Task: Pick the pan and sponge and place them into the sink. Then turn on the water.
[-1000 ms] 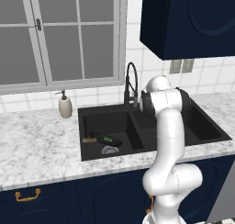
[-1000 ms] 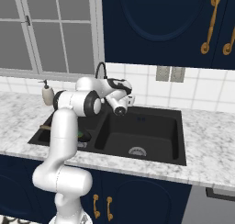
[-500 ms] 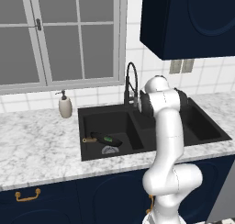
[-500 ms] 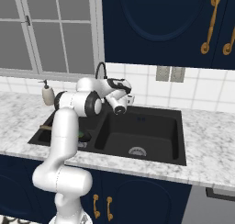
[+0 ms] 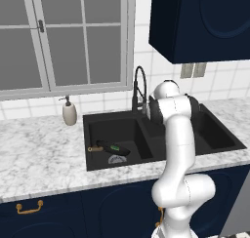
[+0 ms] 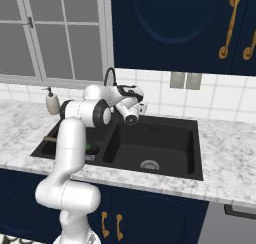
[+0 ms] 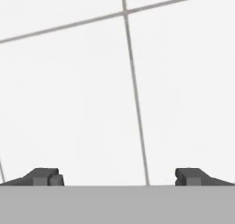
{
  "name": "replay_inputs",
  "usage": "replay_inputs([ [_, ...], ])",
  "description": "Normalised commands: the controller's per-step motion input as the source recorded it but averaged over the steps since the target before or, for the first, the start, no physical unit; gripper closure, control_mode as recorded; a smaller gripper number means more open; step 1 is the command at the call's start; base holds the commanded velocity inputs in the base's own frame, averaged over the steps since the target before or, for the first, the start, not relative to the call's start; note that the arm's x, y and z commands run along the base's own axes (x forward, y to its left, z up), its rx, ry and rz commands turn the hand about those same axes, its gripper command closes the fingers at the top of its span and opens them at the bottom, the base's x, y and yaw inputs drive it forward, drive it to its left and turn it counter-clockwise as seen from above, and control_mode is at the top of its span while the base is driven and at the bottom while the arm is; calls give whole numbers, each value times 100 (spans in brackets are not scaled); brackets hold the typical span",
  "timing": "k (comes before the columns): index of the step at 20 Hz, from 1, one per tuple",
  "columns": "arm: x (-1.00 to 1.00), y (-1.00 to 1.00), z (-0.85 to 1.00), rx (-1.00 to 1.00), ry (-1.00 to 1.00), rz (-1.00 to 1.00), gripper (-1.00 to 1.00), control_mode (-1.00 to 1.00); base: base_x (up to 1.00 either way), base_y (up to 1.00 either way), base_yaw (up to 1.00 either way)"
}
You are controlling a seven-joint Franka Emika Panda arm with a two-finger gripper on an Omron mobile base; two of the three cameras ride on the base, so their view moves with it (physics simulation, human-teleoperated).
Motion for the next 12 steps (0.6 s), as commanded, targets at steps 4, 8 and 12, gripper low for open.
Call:
replay_inputs([
  [4,0,-46,0,0,0,0,-100,-100,0,0,0],
  [8,0,-76,0,1,0,0,-100,-100,0,0,0],
  [12,0,-93,0,3,0,0,-100,-100,0,0,0],
])
